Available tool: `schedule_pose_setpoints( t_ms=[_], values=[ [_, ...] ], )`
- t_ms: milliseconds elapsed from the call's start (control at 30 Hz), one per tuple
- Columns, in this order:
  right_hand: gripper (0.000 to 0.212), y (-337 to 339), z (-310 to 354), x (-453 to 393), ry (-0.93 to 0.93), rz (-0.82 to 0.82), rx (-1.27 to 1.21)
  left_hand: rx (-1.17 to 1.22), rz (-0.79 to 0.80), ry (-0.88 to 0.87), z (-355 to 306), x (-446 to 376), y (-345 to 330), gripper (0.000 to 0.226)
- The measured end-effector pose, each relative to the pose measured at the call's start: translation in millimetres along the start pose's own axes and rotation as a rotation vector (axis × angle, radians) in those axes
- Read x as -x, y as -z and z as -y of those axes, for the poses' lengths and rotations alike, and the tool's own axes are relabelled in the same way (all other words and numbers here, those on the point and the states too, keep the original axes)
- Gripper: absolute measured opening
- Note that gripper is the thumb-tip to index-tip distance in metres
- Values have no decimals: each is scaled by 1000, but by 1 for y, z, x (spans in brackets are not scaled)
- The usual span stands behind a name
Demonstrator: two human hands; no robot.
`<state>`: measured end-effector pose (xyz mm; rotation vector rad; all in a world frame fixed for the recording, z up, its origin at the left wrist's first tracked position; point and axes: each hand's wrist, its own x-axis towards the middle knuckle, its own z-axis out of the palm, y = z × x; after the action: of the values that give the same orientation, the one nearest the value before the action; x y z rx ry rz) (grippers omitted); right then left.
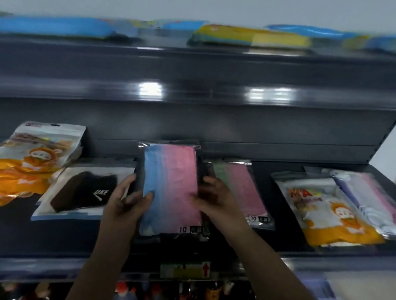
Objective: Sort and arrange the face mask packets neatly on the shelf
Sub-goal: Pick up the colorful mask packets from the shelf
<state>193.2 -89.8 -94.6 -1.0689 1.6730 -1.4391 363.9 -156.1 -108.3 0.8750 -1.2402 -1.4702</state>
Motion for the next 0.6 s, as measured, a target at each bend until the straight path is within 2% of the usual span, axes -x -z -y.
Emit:
schedule_pose_setpoints(
  t_ms=[67, 133, 200, 267, 333, 433, 533, 600],
  values=[
    [38, 18, -7, -4, 36, -34, 83, -28, 123, 7, 4, -1, -22, 59],
    [34, 38, -11, -6, 34, -109, 124, -57, 223, 45, 11, -6, -42, 86],
    [35, 59, -13, -9, 18, -154, 142, -127, 264, 61, 14, -10, -61, 100],
    [49, 77, -16, -14, 4, -187, 223, -239, 268, 61, 19, -15, -79, 92],
    [50, 93, -18, -19, 5, -212, 312, -351, 263, 52, 25, -19, -96, 76],
    [43, 113, -24, -28, -8, -189, 415, -479, 198, 66, 29, -19, -118, 84],
    [41, 126, -25, -32, -16, -111, 573, -778, 141, -28, 26, -10, -134, 70],
    [55, 137, -25, -32, 2, -105, 573, -944, 115, -133, 26, -5, -144, 62]
  ],
)
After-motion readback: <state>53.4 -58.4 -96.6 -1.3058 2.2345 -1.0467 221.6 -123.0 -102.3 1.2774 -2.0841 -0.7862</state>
